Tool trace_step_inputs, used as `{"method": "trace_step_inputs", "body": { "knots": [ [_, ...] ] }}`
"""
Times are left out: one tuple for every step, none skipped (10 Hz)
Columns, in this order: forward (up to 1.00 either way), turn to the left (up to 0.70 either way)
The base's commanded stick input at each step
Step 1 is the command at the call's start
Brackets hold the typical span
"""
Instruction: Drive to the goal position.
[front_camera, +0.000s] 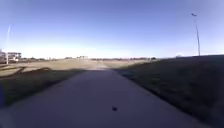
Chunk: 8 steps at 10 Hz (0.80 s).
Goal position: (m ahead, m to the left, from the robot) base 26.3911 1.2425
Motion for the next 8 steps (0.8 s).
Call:
{"method": "trace_step_inputs", "body": {
  "knots": [
    [0.7,0.0],
    [0.7,0.0],
    [0.7,0.0],
    [0.7,0.0],
    [0.7,0.0],
    [0.7,0.0],
    [0.7,0.0],
    [0.7,0.0]
  ]
}}
